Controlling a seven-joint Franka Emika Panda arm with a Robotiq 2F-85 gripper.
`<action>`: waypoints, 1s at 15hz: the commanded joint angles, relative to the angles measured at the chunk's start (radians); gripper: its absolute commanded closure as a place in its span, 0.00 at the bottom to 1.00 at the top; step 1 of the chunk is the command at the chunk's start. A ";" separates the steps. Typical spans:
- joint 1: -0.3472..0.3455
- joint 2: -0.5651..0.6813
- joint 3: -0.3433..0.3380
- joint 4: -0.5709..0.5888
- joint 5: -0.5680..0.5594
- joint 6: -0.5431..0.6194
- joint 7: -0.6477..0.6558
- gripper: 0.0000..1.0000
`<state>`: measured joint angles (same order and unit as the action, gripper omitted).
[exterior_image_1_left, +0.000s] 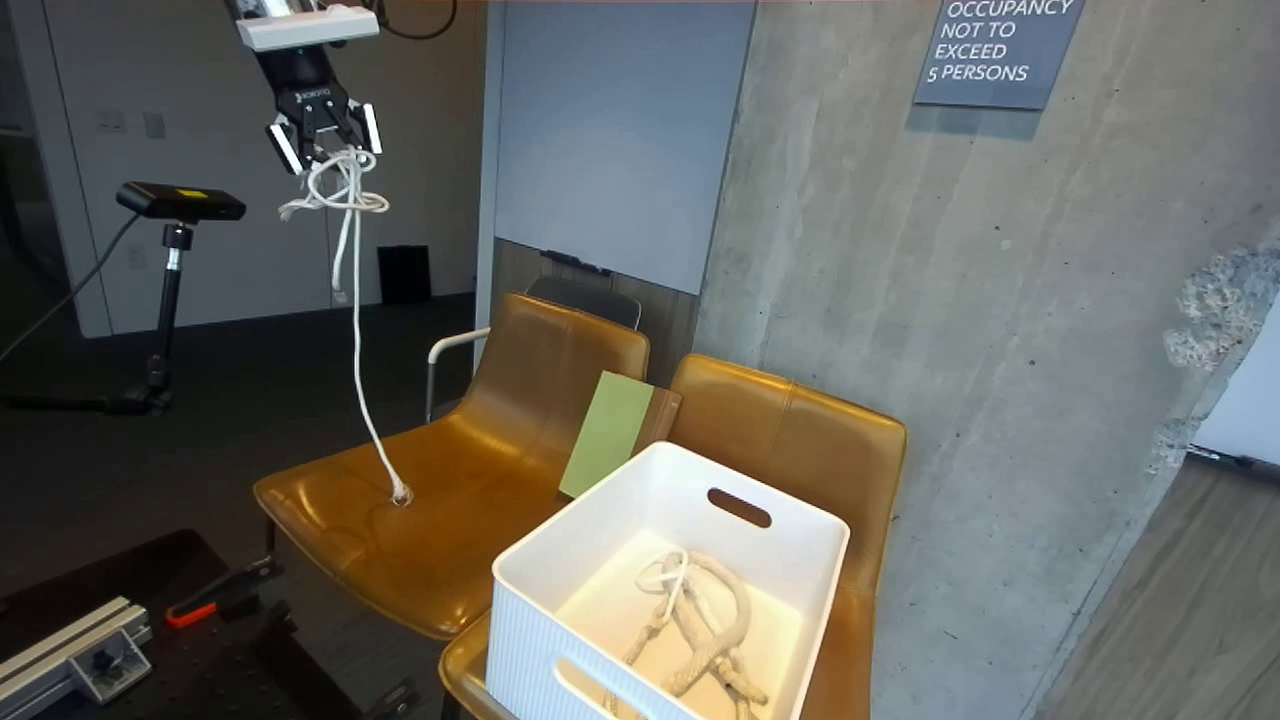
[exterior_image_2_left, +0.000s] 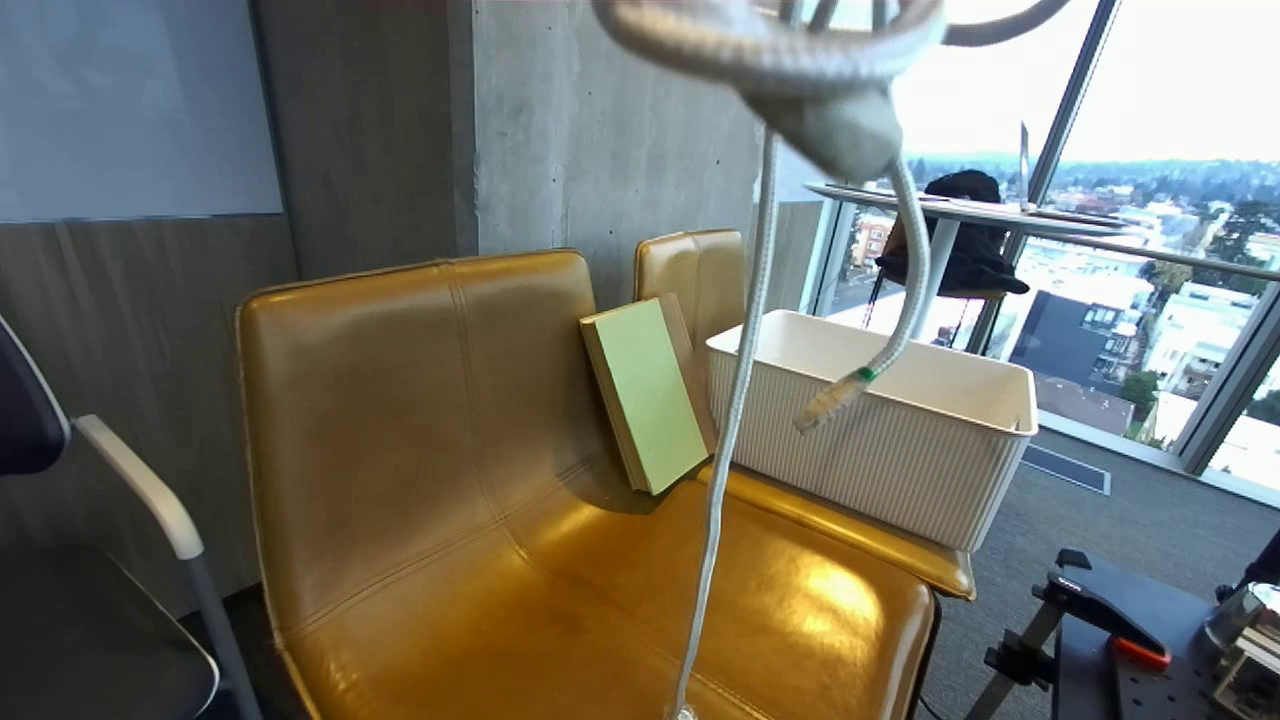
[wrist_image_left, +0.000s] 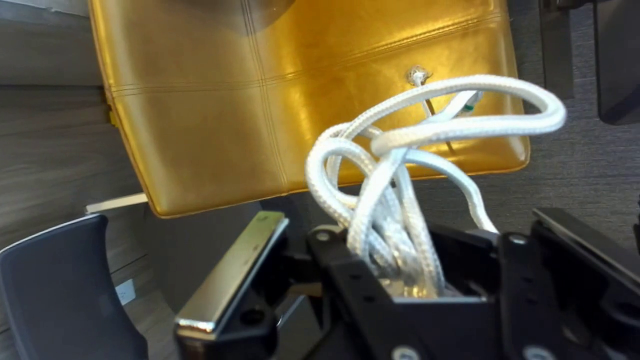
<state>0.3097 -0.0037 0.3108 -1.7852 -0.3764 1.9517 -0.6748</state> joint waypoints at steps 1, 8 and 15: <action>-0.019 -0.042 -0.021 -0.098 0.003 0.045 -0.004 1.00; -0.081 -0.036 -0.082 -0.189 0.015 0.183 -0.029 1.00; -0.141 0.034 -0.135 -0.197 0.011 0.314 -0.082 1.00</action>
<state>0.1868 0.0046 0.1971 -1.9767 -0.3737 2.2051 -0.7151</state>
